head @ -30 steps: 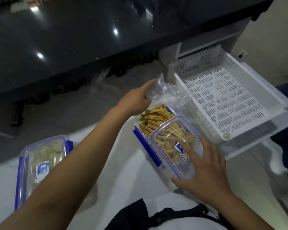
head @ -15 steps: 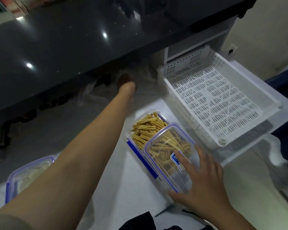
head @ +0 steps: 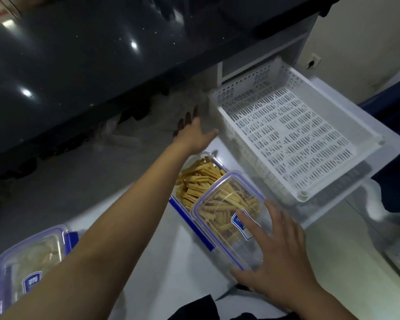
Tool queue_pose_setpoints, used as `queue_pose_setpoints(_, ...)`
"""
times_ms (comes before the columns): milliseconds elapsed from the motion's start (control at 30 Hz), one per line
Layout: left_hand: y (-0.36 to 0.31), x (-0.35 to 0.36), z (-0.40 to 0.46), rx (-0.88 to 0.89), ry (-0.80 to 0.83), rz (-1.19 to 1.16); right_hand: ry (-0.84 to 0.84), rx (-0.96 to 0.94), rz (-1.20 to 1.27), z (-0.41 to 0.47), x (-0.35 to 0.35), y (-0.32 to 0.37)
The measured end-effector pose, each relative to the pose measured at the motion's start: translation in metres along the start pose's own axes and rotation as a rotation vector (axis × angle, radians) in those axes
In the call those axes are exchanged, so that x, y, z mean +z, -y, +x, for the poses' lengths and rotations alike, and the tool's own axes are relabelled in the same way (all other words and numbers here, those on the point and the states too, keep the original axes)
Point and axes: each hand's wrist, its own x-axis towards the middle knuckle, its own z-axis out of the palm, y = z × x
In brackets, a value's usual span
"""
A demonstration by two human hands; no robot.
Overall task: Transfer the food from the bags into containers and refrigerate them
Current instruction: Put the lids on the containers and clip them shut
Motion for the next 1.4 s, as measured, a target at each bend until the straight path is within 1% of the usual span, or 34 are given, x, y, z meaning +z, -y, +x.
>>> queue_pose_setpoints(33, 0.004, 0.003, -0.009, -0.011, -0.009, 0.132, -0.007, -0.006, 0.002, 0.000, 0.000, 0.000)
queue_pose_setpoints(100, 0.010, 0.007, -0.024, 0.001, -0.015, 0.267, -0.050, -0.014, 0.027, 0.000, 0.000, 0.000)
queue_pose_setpoints(233, 0.020, 0.010, -0.064, 0.043, -0.090, 0.368, -0.038, -0.015, 0.026, -0.001, -0.002, 0.000)
queue_pose_setpoints(300, 0.031, 0.011, -0.085, 0.031, -0.127, 0.355, -0.014, -0.006, 0.006, -0.001, -0.004, 0.001)
queue_pose_setpoints(367, 0.043, 0.020, -0.113, 0.006, -0.174, 0.221, -0.010, 0.012, 0.012, -0.002, -0.007, 0.001)
queue_pose_setpoints(400, 0.049, 0.027, -0.128, -0.008, -0.213, 0.091, -0.014, 0.019, 0.010, -0.003, -0.009, 0.001)
queue_pose_setpoints(467, 0.058, 0.044, -0.162, -0.067, -0.298, -0.259, -0.027, 0.031, 0.000, -0.007, -0.012, 0.001)
queue_pose_setpoints(533, 0.056, 0.064, -0.193, -0.206, -0.350, -0.685, -0.049, 0.023, 0.000, -0.015, -0.018, -0.001)
queue_pose_setpoints(600, 0.051, 0.078, -0.213, -0.356, -0.298, -1.072, -0.066, -0.006, -0.018, -0.025, -0.027, -0.008)
queue_pose_setpoints(667, 0.051, 0.084, -0.218, -0.424, -0.246, -1.326, -0.056, -0.015, -0.058, -0.035, -0.037, -0.018)
queue_pose_setpoints(733, 0.054, 0.084, -0.218, -0.450, -0.245, -1.372, -0.060, -0.006, -0.112, -0.046, -0.049, -0.029)
queue_pose_setpoints(833, 0.056, 0.081, -0.219, -0.462, -0.238, -1.318, -0.049, 0.016, -0.182, -0.057, -0.058, -0.043)
queue_pose_setpoints(967, 0.057, 0.080, -0.221, -0.440, -0.189, -1.332, -0.030, -0.016, -0.234, -0.062, -0.050, -0.049)
queue_pose_setpoints(1100, 0.058, 0.079, -0.220, -0.424, -0.154, -1.345, -0.073, 0.007, -0.181, -0.062, -0.049, -0.043)
queue_pose_setpoints(1300, 0.061, 0.082, -0.219, -0.390, -0.139, -1.400, -0.018, 0.009, -0.201, -0.063, -0.039, -0.048)
queue_pose_setpoints(1400, 0.061, 0.082, -0.220, -0.387, -0.125, -1.424, -0.066, 0.005, -0.172, -0.059, -0.046, -0.040)
